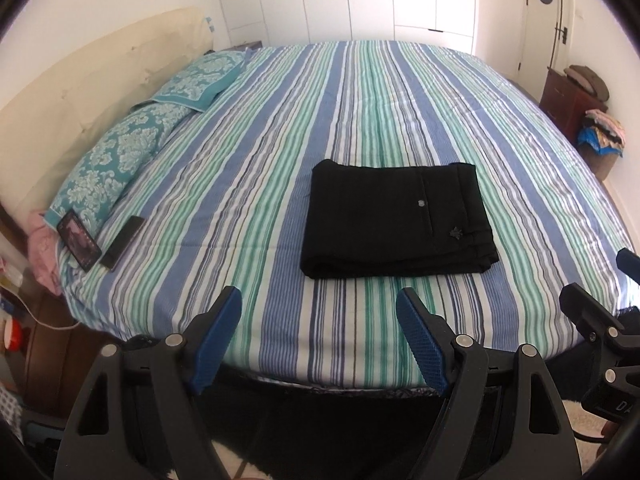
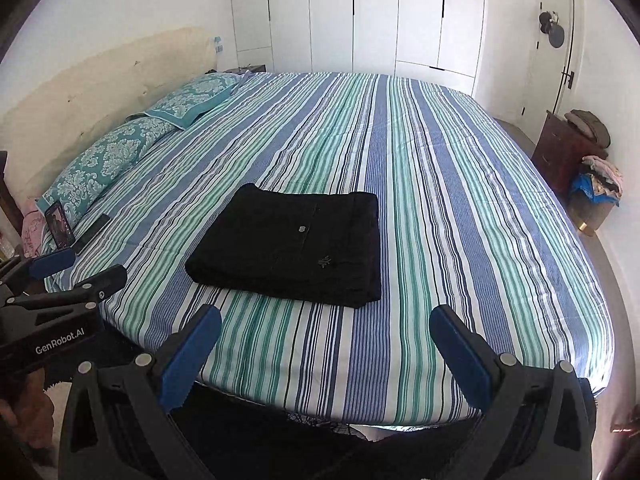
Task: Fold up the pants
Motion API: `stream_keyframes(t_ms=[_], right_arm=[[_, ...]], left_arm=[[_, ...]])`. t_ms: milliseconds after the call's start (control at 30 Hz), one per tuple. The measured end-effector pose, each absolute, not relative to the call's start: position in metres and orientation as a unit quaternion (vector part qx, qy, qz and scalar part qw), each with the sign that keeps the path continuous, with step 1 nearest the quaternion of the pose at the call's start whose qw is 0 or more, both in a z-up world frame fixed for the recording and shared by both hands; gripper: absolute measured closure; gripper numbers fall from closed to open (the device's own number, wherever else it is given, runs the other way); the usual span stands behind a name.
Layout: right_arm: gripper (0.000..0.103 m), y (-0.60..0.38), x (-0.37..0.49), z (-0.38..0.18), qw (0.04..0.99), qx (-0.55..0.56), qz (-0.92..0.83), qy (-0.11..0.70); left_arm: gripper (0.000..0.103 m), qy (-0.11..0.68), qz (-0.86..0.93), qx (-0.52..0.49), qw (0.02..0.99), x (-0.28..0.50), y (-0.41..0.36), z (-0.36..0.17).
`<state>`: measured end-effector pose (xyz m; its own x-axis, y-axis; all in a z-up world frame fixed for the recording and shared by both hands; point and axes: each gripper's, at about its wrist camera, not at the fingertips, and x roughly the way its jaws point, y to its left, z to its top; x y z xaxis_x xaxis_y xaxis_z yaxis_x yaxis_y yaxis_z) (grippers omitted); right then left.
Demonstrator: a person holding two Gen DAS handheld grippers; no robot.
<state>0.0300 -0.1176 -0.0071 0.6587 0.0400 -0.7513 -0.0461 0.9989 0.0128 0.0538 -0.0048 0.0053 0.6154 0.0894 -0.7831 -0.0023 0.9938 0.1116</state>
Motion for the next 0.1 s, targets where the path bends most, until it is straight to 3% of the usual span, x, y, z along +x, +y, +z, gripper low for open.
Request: stream_keyframes(t_ms=[100], right_arm=[[0.0,-0.1165,0.0301,-0.0066,0.912,-0.003,0.026,0.41]], left_arm=[[0.021,0.431,0.022,0.05,0.901,0.0513,-0.0056,0.0059]])
